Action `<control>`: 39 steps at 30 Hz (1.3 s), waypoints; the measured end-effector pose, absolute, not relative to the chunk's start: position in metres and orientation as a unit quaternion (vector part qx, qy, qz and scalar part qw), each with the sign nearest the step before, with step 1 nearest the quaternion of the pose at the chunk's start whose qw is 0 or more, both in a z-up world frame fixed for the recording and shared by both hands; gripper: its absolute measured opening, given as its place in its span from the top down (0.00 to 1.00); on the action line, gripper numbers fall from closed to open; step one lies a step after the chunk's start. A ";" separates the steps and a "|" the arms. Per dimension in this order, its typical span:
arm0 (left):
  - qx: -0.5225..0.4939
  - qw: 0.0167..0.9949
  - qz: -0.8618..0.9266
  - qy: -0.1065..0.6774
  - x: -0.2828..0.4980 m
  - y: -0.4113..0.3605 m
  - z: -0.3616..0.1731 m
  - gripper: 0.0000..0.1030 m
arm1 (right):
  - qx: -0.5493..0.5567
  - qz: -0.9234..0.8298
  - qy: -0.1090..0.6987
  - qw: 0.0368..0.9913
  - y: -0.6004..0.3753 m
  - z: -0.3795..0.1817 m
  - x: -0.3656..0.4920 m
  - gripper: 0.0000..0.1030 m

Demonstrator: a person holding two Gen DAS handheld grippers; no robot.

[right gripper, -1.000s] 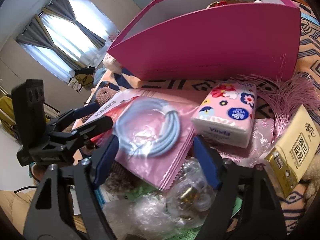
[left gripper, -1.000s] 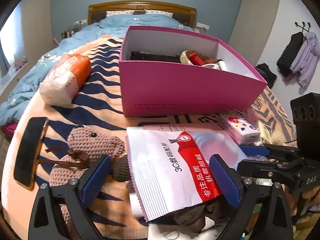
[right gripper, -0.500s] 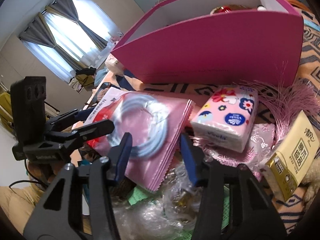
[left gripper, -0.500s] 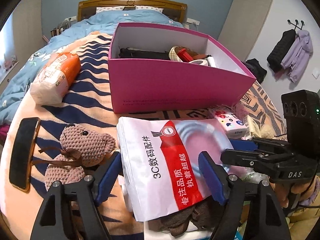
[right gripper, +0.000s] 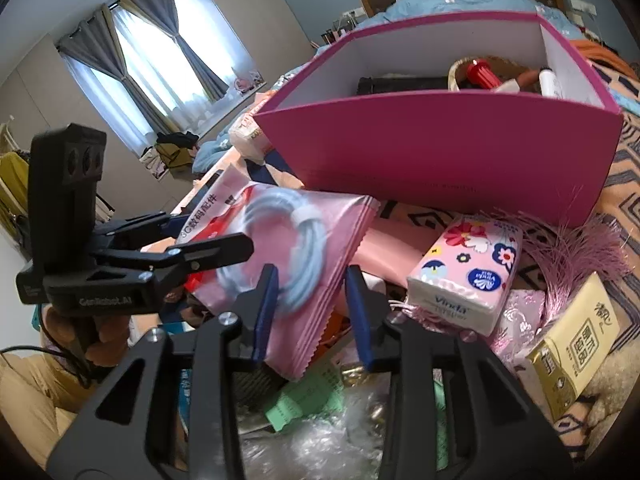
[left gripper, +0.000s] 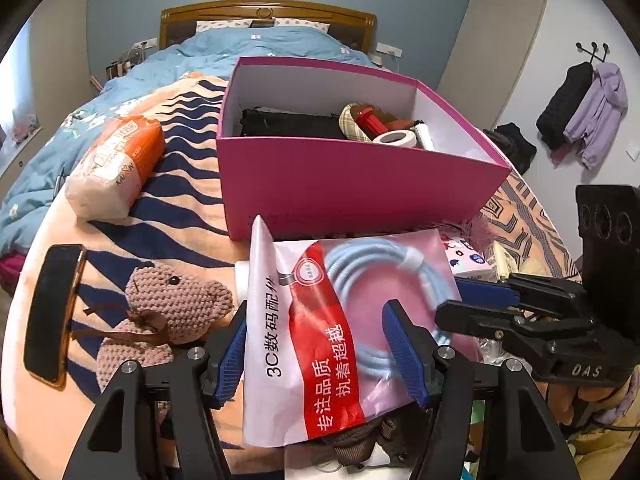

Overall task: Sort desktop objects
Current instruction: 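Close the left gripper on the edge of the pink cable bag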

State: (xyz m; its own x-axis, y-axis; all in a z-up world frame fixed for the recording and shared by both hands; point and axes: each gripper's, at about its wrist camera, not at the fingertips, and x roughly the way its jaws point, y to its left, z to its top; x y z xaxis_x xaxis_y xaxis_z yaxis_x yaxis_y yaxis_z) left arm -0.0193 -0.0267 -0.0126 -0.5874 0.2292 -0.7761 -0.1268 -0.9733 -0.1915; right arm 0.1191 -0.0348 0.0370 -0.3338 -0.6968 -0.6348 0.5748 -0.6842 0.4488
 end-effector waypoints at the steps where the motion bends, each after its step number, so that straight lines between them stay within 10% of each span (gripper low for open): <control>1: -0.443 0.102 0.889 -0.059 -0.020 -0.027 -0.013 0.37 | 0.423 -0.813 -0.071 0.393 -0.035 0.037 0.119 0.70; 12: -0.449 0.102 0.886 -0.055 -0.015 -0.041 -0.014 0.28 | 0.410 -0.824 -0.057 0.387 -0.029 0.041 0.117 0.76; 22: -0.450 0.104 0.886 -0.048 -0.013 -0.042 -0.010 0.62 | 0.398 -0.834 -0.048 0.380 -0.029 0.045 0.119 0.76; 32: -0.468 0.126 0.871 -0.087 -0.022 -0.048 -0.017 0.54 | 0.388 -0.840 -0.041 0.378 -0.028 0.045 0.120 0.76; 39: -0.454 0.133 0.875 -0.100 -0.021 -0.051 -0.010 0.75 | 0.382 -0.843 -0.039 0.378 -0.028 0.047 0.121 0.76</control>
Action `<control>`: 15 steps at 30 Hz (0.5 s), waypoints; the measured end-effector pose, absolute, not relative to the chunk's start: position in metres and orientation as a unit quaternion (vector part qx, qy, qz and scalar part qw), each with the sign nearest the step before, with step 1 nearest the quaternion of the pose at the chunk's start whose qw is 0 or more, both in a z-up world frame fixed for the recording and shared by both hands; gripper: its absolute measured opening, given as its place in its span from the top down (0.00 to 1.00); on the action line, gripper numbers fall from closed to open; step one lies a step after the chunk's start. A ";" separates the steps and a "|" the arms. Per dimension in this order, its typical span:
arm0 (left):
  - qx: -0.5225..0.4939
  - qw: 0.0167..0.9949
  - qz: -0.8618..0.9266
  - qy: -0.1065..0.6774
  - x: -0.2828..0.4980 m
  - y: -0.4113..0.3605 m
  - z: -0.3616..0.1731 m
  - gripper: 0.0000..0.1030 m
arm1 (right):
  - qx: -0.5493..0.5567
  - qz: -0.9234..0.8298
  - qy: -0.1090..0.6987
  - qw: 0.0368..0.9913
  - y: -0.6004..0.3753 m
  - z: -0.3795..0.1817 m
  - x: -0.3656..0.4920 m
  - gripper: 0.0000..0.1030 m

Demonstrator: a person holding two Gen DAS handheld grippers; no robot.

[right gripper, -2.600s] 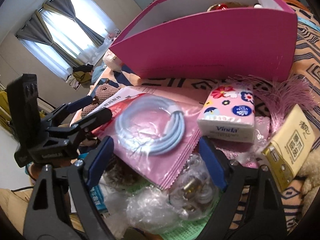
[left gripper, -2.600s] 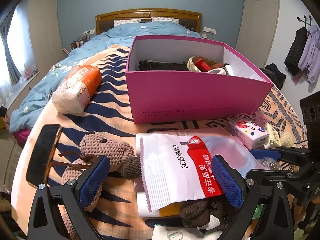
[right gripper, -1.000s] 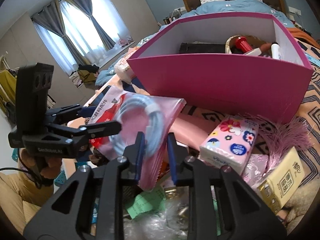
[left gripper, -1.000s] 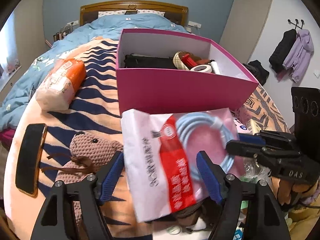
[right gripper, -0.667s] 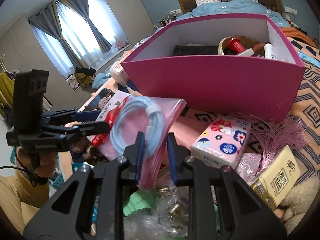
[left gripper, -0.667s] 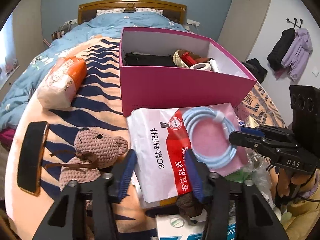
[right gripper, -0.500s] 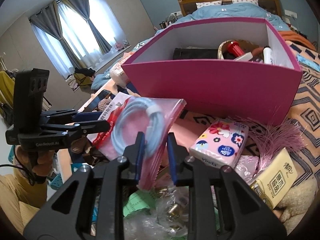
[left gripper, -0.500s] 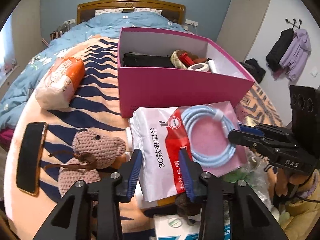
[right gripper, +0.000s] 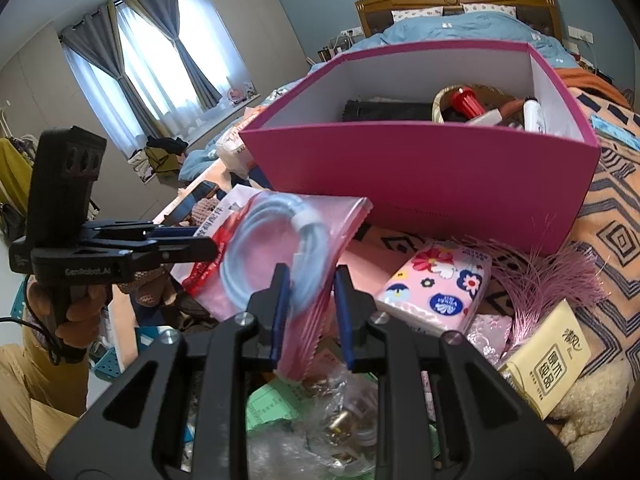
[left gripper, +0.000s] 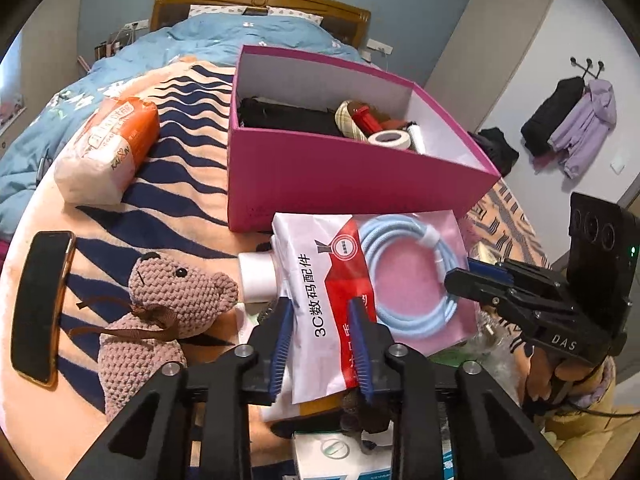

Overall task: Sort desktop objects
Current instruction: 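Lift the pink cable bag and carry it over the magenta box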

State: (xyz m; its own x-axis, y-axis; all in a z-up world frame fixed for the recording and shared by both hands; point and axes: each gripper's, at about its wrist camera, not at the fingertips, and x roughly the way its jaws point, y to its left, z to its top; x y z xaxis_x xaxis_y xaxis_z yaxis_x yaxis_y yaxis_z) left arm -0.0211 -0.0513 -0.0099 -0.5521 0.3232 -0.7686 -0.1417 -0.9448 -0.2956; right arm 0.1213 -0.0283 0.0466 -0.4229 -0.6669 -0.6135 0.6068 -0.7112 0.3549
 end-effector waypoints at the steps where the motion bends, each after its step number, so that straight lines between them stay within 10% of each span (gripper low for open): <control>1: -0.452 0.131 0.876 -0.102 -0.021 -0.052 -0.009 0.75 | 0.379 -0.843 -0.038 0.379 -0.029 0.049 0.122 0.76; 15: -0.414 0.131 0.896 -0.094 -0.032 -0.047 0.026 0.75 | 0.332 -0.863 -0.004 0.381 -0.037 0.086 0.113 0.77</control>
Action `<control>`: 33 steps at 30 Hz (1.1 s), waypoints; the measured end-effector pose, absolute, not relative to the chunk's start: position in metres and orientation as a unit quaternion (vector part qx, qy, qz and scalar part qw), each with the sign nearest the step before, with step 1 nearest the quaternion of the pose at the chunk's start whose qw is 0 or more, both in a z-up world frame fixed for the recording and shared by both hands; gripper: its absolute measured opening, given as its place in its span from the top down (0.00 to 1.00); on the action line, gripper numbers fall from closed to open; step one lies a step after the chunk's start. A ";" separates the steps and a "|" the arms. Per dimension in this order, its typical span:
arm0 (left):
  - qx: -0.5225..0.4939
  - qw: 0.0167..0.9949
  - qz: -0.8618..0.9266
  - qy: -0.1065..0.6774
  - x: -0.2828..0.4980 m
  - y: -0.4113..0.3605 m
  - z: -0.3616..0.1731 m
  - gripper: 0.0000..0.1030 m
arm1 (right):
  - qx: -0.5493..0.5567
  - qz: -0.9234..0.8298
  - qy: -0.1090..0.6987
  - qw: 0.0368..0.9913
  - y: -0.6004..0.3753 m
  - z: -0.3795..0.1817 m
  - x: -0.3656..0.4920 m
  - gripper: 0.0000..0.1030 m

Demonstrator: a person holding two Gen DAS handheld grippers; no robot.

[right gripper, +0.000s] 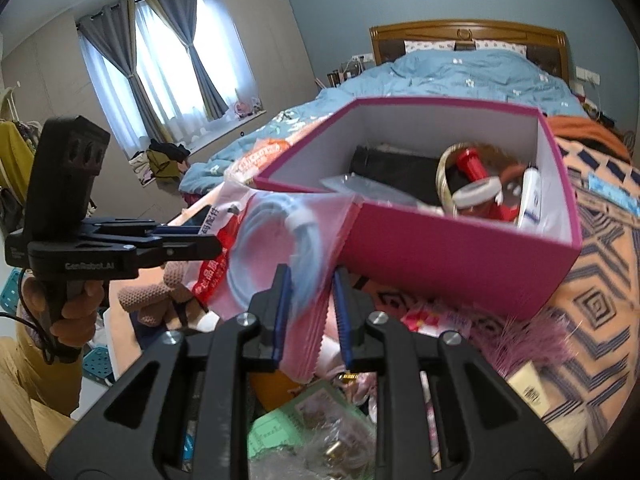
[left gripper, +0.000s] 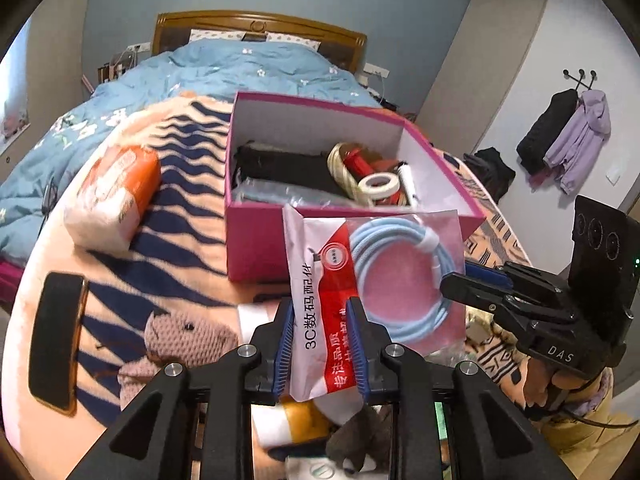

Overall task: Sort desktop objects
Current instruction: 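Lift the pink cable bag and carry it over the magenta box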

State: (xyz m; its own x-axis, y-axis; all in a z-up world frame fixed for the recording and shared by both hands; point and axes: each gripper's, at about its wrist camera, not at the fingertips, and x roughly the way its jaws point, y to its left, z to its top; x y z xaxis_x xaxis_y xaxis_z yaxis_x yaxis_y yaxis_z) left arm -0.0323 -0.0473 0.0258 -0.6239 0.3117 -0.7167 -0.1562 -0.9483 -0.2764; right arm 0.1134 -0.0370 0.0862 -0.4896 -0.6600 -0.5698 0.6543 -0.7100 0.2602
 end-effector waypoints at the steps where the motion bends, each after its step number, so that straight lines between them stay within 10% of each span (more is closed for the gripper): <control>1: -0.410 0.132 0.898 -0.091 -0.034 -0.046 0.029 0.75 | 0.328 -0.865 -0.001 0.381 -0.038 0.089 0.113 0.77; 33: -0.374 0.132 0.915 -0.077 -0.075 -0.042 0.066 0.79 | 0.281 -0.879 0.005 0.385 -0.040 0.127 0.072 0.83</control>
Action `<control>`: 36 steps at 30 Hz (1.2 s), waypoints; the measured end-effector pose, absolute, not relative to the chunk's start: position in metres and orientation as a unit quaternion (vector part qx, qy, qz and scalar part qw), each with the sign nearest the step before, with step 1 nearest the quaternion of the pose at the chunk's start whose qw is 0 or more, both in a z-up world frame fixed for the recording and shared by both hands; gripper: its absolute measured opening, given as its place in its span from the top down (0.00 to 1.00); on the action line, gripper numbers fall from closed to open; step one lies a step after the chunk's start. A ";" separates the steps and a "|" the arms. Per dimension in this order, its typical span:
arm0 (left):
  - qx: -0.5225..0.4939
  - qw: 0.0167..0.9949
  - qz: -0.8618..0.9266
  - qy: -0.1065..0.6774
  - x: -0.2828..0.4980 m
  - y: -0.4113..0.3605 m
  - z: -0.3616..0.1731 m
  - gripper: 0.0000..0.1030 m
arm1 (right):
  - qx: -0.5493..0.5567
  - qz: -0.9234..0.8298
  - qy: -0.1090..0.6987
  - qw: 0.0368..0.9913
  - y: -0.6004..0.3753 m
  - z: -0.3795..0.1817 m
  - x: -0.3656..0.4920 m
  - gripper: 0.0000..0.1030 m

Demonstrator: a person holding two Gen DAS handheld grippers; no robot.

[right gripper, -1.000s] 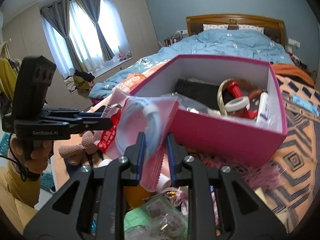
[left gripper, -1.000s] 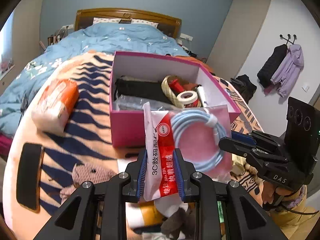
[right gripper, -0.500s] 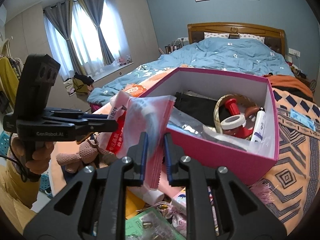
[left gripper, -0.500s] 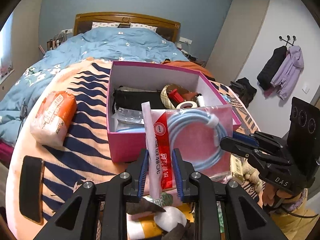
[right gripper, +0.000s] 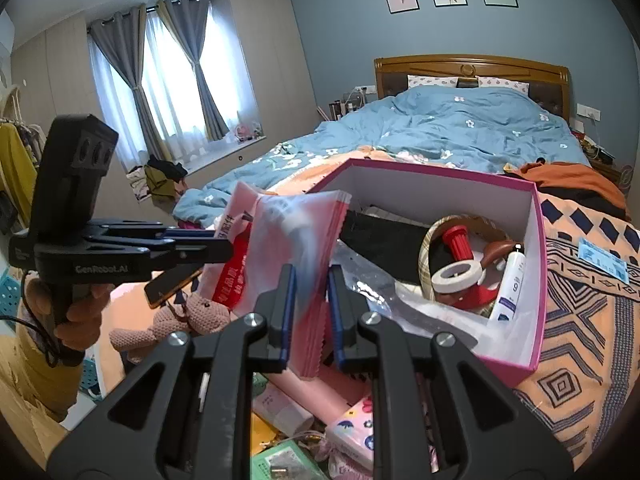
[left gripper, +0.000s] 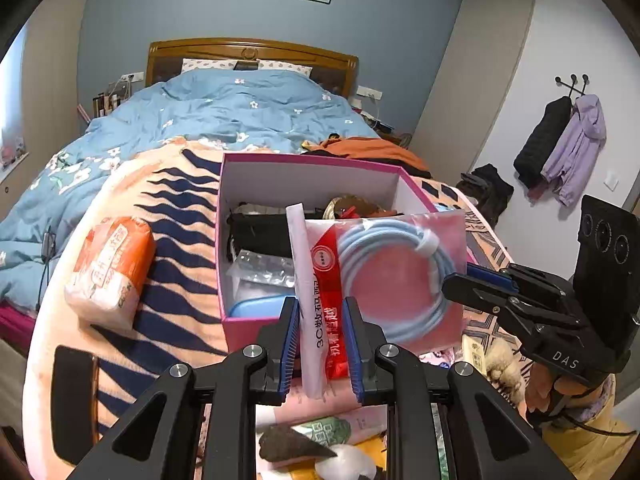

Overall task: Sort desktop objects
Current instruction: 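Lift the pink cable bag and carry it over the magenta box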

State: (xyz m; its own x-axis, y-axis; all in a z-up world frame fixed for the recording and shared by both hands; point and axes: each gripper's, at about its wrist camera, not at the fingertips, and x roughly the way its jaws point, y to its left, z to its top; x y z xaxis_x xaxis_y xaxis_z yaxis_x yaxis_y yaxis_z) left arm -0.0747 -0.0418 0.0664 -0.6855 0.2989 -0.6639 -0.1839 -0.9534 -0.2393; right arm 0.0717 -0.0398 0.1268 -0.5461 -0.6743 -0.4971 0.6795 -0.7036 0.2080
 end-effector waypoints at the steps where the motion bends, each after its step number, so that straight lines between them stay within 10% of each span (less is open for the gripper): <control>1: -0.373 0.130 0.915 -0.076 -0.076 -0.042 0.067 0.79 | 0.280 -0.880 0.005 0.385 -0.040 0.128 0.070 0.83; 36: -0.366 0.131 0.917 -0.090 -0.130 -0.053 0.077 0.81 | 0.279 -0.878 0.010 0.388 -0.052 0.145 0.020 0.84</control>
